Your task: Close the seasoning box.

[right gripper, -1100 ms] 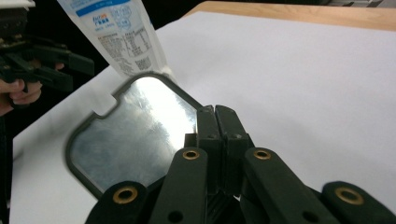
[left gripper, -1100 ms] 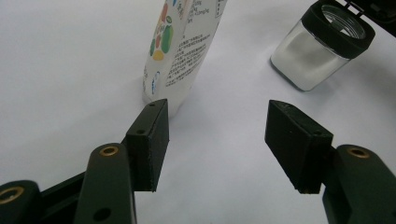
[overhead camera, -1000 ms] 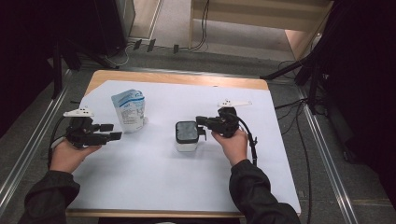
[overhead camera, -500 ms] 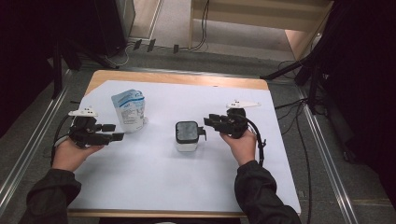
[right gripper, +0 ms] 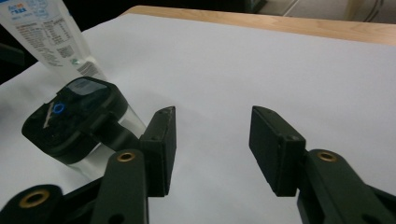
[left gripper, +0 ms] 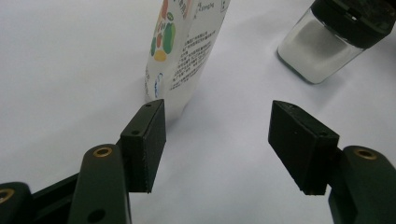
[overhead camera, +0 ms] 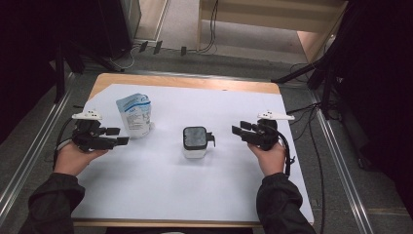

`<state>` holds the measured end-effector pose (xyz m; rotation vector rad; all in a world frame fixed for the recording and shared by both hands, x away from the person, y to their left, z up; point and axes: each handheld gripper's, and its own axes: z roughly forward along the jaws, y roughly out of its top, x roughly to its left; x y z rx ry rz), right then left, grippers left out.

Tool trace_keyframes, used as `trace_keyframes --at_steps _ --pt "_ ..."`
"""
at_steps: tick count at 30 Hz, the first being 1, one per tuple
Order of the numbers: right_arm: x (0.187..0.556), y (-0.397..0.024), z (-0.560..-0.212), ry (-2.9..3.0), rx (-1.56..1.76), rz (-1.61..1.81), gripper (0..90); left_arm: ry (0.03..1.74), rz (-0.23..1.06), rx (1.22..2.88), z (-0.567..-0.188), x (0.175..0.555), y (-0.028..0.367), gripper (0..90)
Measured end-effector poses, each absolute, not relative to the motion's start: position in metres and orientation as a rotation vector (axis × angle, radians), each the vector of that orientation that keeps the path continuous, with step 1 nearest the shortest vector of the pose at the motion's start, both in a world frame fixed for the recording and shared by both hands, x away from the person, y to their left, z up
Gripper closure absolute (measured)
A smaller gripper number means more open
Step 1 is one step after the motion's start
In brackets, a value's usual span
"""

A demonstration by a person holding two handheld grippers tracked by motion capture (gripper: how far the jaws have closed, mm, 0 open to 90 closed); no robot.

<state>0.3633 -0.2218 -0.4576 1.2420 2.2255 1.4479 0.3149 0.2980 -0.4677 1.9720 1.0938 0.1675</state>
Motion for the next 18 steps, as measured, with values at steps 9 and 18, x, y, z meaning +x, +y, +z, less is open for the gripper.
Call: trace_keyframes --at_steps 9,18 --pt "0.346 -0.244 -0.461 2.187 1.271 1.401 49.4 1.081 0.16 1.979 -0.471 0.319 0.297 37.7" --pt "0.343 -0.256 -0.465 2.15 1.311 1.391 46.9 1.093 0.153 1.956 -0.472 0.319 0.298 37.4"
